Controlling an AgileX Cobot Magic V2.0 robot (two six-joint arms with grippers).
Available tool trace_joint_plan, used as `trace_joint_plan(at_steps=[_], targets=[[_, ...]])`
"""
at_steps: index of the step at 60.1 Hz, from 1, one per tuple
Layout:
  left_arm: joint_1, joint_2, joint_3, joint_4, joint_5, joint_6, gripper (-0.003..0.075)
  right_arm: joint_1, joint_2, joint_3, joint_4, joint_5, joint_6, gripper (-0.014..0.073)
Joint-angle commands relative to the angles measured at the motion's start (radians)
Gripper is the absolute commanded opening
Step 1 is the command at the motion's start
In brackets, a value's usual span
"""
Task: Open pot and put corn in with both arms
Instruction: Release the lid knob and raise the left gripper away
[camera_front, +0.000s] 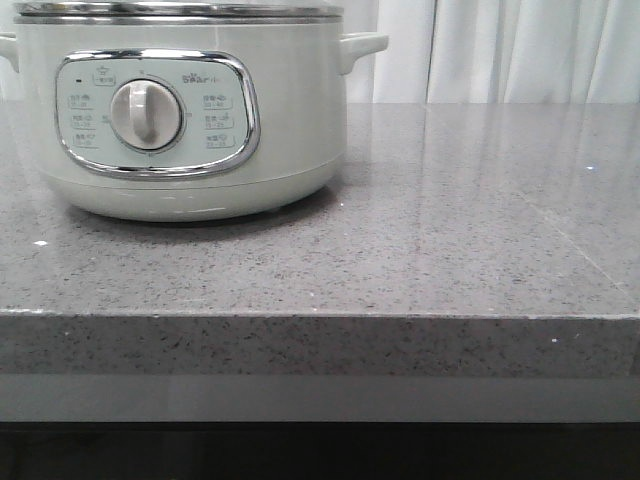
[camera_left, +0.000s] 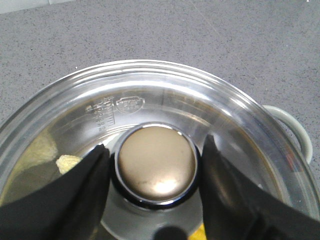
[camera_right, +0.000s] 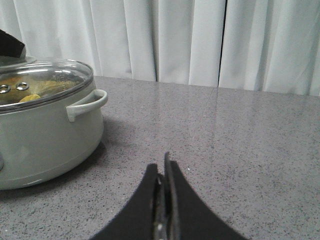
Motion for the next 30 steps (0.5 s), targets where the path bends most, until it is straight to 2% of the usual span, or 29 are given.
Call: trace_joint_plan(at_steps=[1, 10, 20, 26, 30], targets=[[-0.016, -0.043, -0.044, -0.027, -0.112, 0.006, 0.022, -0.005, 0.004, -0.026, 0.003, -0.08, -0.008, -0.0072], [-0.016, -0.043, -0.044, -0.021, -0.112, 0.011, 0.0249, -0.005, 0.004, -0.026, 0.003, -0.08, -0.008, -0.0072], [-0.016, -0.043, -0.044, -0.019, -0.11, 0.011, 0.0428, -0.005, 0.004, -0.026, 0.003, -0.08, -0.008, -0.0072], [-0.016, -0.045, -0.047, -0.019, -0.107, 0.011, 0.0486, -0.005, 0.004, -0.026, 0.003, -0.08, -0.008, -0.0072], [-0.016, -0.054, -0.054, -0.019, -0.1, 0.011, 0.0495, -0.005, 0.004, -0.026, 0.003, -0.08, -0.008, -0.0072]])
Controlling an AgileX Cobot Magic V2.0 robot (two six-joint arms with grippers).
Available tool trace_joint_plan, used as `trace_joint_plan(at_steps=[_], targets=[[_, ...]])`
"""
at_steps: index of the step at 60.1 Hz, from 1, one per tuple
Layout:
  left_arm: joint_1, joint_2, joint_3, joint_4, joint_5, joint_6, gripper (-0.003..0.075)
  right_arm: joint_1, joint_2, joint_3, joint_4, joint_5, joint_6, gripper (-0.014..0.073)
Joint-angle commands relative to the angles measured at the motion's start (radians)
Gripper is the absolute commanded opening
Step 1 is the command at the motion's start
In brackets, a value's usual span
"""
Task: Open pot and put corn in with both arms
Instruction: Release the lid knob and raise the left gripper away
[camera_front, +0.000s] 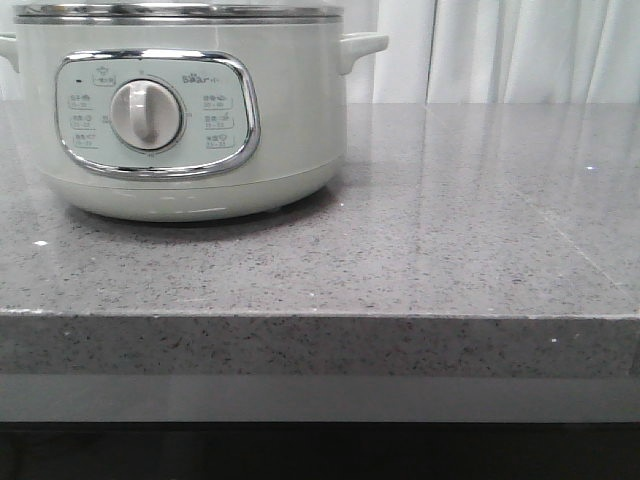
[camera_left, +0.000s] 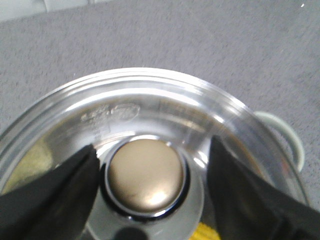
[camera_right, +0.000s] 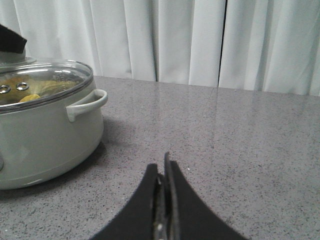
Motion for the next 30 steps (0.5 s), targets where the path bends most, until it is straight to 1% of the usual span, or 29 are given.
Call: trace_joint_plan(at_steps=[1, 14, 18, 19, 20, 23, 25, 26, 30], targets=[[-0.01, -0.056, -0.045, -0.018, -0.077, 0.005, 0.0496, -0.005, 0.004, -0.026, 0.003, -0.08, -0.008, -0.0072], [-0.01, -0.134, -0.048, 0.002, -0.016, 0.005, 0.049, -0.005, 0.004, -0.026, 0.003, -0.08, -0.008, -0.0072], [-0.01, -0.16, -0.045, 0.002, -0.017, 0.005, 0.045, -0.005, 0.004, -0.026, 0.003, -0.08, -0.008, -0.0072], [-0.01, -0.169, -0.043, 0.002, -0.019, 0.006, 0.0418, -0.005, 0.004, -0.026, 0.003, -0.08, -0.008, -0.0072], [-0.01, -0.175, -0.041, 0.002, -0.018, 0.006, 0.0409, -0.005, 0.004, -0.026, 0.003, -0.08, -0.008, -0.0072], [-0.01, -0.197, -0.032, 0.002, -0.023, 0.008, 0.0336, -0.005, 0.004, -0.026, 0.003, -0.08, -0.008, -0.0072], [-0.01, -0.216, -0.02, 0.002, -0.028, 0.008, 0.0265, -0.005, 0.004, -0.026, 0.003, -0.08, -0.008, -0.0072], [-0.01, -0.225, -0.01, 0.002, -0.033, 0.011, 0.0217, -0.005, 0.004, -0.026, 0.003, -0.08, -0.008, -0.0072], [-0.01, -0.258, 0.023, 0.002, -0.053, 0.025, 0.0101, -0.005, 0.004, -0.026, 0.003, -0.08, -0.008, -0.0072]])
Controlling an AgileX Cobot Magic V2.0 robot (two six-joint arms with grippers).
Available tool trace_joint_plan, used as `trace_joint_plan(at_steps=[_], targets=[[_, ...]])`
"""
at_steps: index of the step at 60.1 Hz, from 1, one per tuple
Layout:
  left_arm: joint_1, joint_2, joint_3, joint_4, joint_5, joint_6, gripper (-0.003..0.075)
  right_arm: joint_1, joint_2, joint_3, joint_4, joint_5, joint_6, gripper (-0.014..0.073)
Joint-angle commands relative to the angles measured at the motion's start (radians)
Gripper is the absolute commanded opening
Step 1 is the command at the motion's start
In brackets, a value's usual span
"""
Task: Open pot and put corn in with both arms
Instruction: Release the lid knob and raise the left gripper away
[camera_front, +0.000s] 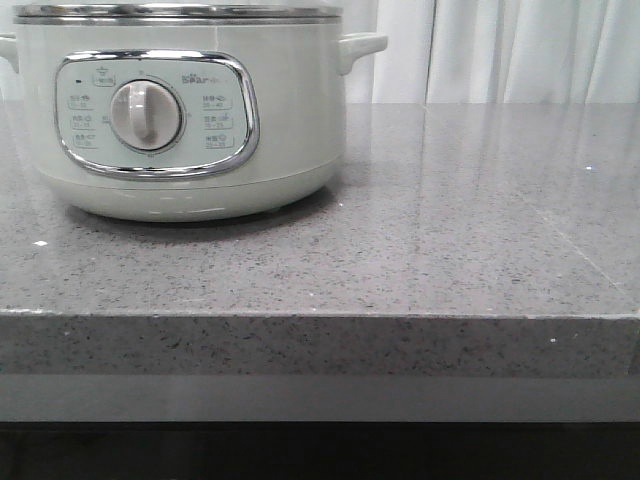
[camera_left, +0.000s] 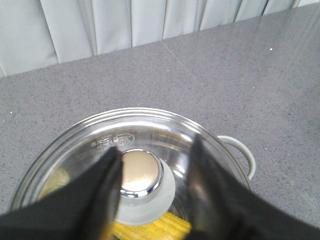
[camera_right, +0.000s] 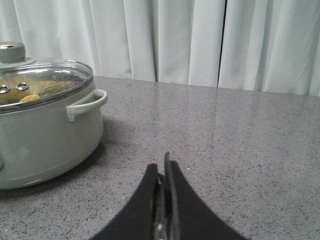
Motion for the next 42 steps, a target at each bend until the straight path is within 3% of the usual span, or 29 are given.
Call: trace_joint_plan(at_steps=[1, 5, 42], targets=[[-0.008, -0.073, 0.013, -0.008, -0.095, 0.02, 0.0079, -0.005, 0.004, -0.026, 0.003, -0.08, -0.008, -0.0072], [-0.008, -0.111, 0.055, -0.012, -0.121, 0.023, -0.0018, -0.005, 0.004, -0.026, 0.003, -0.08, -0.008, -0.0072], [-0.008, -0.452, 0.476, -0.022, -0.318, 0.023, -0.0018, -0.005, 0.004, -0.026, 0.003, -0.08, -0.008, -0.0072]])
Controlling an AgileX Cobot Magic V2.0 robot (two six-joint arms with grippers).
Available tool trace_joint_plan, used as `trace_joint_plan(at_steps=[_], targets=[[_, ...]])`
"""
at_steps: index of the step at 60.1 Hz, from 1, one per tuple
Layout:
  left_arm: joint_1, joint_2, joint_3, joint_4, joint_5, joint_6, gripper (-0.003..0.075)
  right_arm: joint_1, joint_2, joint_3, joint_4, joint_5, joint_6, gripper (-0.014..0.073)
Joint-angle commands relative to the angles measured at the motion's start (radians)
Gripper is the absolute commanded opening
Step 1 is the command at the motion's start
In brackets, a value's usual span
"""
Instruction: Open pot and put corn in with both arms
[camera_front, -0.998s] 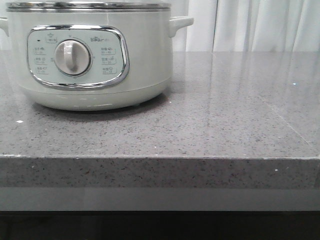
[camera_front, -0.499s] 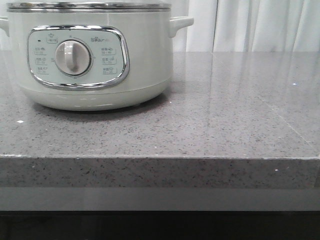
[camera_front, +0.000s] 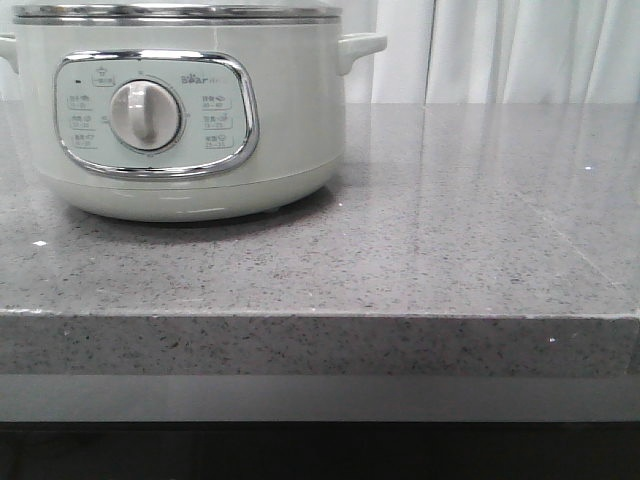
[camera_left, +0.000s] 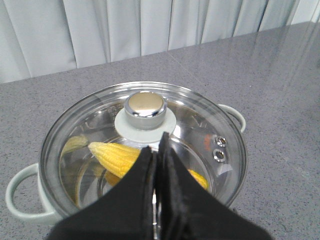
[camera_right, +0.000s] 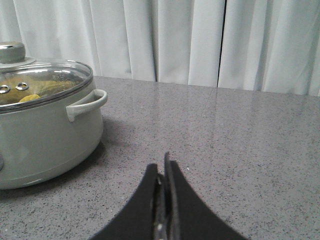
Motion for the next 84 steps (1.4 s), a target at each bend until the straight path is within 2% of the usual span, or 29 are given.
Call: trace_joint_plan(at_steps=[1, 9, 29, 48, 56, 84], targets=[[-0.008, -0.077, 0.036, -0.024, -0.132, 0.003, -0.0018, -0.005, 0.004, -0.026, 0.003, -0.08, -0.008, -0.0072], [-0.008, -0.18, 0.14, -0.04, -0.183, 0.003, -0.0018, -0.005, 0.004, -0.026, 0.003, -0.08, -0.008, -0.0072], [-0.008, -0.516, 0.39, -0.066, -0.185, 0.003, -0.0018, -0.005, 0.004, -0.026, 0.003, -0.08, -0.008, -0.0072], [-0.008, -0.846, 0.523, -0.083, -0.179, 0.003, -0.0018, -0.005, 0.004, -0.026, 0.003, -0.08, -0.008, -0.0072], [-0.008, -0.898, 0.533, -0.083, -0.175, 0.003, -0.0018, -0.005, 0.004, -0.026, 0.003, -0.08, -0.008, -0.0072], [-0.008, -0.899, 0.533, -0.083, -0.175, 0.003, -0.0018, -0.005, 0.004, -0.026, 0.003, -0.08, -0.008, -0.0072]])
